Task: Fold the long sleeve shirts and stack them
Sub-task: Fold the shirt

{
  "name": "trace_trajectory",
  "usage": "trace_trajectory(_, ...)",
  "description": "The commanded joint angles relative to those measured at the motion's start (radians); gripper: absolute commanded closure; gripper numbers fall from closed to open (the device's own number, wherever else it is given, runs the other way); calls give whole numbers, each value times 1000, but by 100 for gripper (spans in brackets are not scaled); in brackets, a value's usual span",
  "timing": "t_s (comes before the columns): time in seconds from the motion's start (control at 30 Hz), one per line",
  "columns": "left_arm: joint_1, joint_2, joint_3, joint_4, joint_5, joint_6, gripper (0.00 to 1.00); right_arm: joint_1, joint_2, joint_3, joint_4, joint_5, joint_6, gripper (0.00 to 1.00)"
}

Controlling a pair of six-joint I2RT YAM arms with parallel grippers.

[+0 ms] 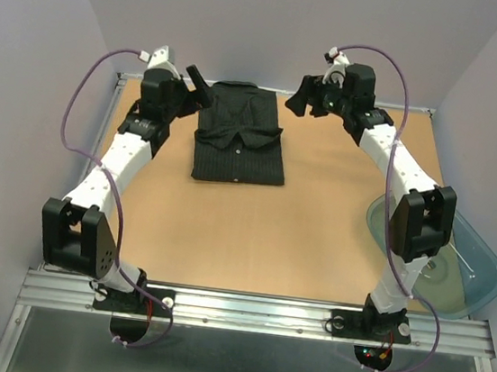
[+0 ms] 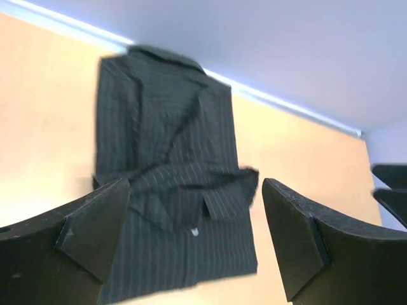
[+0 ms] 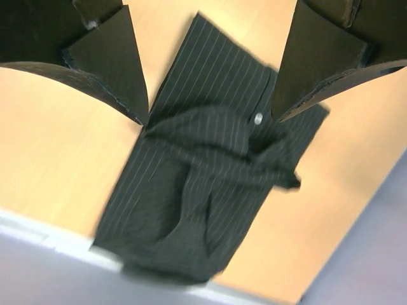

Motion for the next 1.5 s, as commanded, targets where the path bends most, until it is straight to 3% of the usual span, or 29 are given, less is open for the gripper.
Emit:
trace_trajectory(0.0, -151, -67, -157, -11, -70, 35, 4, 40, 4, -147, -11, -116, -55, 19)
trace_trajectory(0.1, -254, -96, -254, 24, -151, 41, 5, 73, 24, -216, -8, -124, -56, 25)
trace_trajectory(0.13, -269, -96, -287, 35, -171, 41, 5, 85, 34, -237, -8, -127, -55, 33)
trace_trajectory(0.37, -369, 19, -291, 92, -266, 95, 6, 134, 152, -206, 55, -137, -44, 54)
trace_trajectory(0.7, -371, 21, -309, 82, -286, 77, 6, 137, 334, 11, 85, -125, -13, 59)
trace_trajectory(1.07, -371, -21, -354, 56, -317, 76, 6, 136, 536, 363, 85, -78, 57, 58)
trace_trajectory(1.17, -371, -36, -355, 52, -335, 98, 6, 136, 567, 428, 88, -50, 68, 52)
trace_trajectory(1.27, -369, -35, -332, 49, -358, 118, 6, 136, 535, 433, 93, -19, 62, 39)
trace_trajectory(1.47, -365, 33, -260, 10, -387, 129, 10, 130, 360, 265, 99, 123, -4, 21)
